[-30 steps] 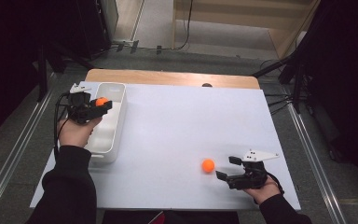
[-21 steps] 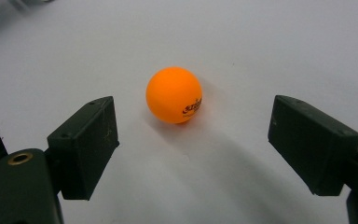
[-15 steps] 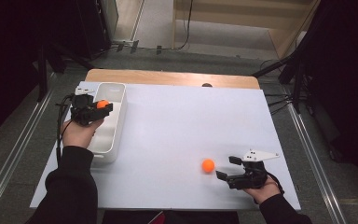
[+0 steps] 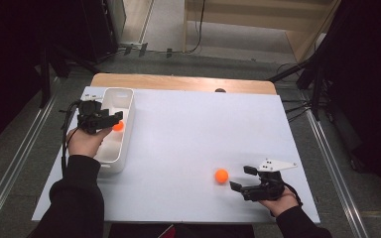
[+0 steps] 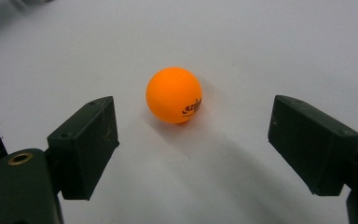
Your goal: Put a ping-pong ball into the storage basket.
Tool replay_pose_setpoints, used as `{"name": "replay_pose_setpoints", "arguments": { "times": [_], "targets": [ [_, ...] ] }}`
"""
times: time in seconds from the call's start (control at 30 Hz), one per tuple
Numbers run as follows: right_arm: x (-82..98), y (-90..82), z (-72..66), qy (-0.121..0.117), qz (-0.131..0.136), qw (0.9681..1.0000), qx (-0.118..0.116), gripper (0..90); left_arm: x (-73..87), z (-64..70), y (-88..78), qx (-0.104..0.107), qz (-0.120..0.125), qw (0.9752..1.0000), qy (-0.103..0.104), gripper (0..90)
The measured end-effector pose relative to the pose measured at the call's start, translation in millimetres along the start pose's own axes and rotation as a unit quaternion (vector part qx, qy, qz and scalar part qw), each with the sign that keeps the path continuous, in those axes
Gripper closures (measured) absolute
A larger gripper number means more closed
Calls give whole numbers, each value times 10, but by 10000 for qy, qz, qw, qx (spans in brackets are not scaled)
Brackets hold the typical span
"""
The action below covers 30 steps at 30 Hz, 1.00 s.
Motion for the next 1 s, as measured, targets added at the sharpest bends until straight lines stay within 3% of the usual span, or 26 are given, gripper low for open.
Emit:
{"name": "replay_pose_setpoints", "arguments": {
  "times": [0.17, 0.27, 0.4, 0.43, 0.9, 1.0],
  "targets": [
    [0, 1, 0, -4, -2, 10000, 14, 144, -16, -4, -9, 111, -68, 9999, 86, 317],
    [0, -3, 2, -8, -4, 10000, 8, 144, -30, -9, -21, 288, -100, 9995, 45, 276],
    [0, -9, -2, -1, -5, 10000, 16, 144, -55, 15, -50, 360, -112, 9992, 153, 249],
    [0, -10, -4, -7, -5, 10000, 18, 144, -63, 26, -57, 419, -113, 9990, 99, 240],
    [0, -14, -7, -10, 0, 10000, 18, 144, -153, 163, -176, 929, -82, 9952, 287, 239],
    [1, -14, -6, -23, 1, 10000, 15, 144, -176, 224, -199, 992, -143, 9940, 446, 239]
  ]
}}
Point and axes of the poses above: each handheld gripper's, and its own axes: y roughly forward along the jaws, x roughly out of its underside, z roughly to its right, the point moved 1 cm from there along y, roughly forward along the jaws, and after that the axes turned 8 degrees about x, right-handed, at the moved point
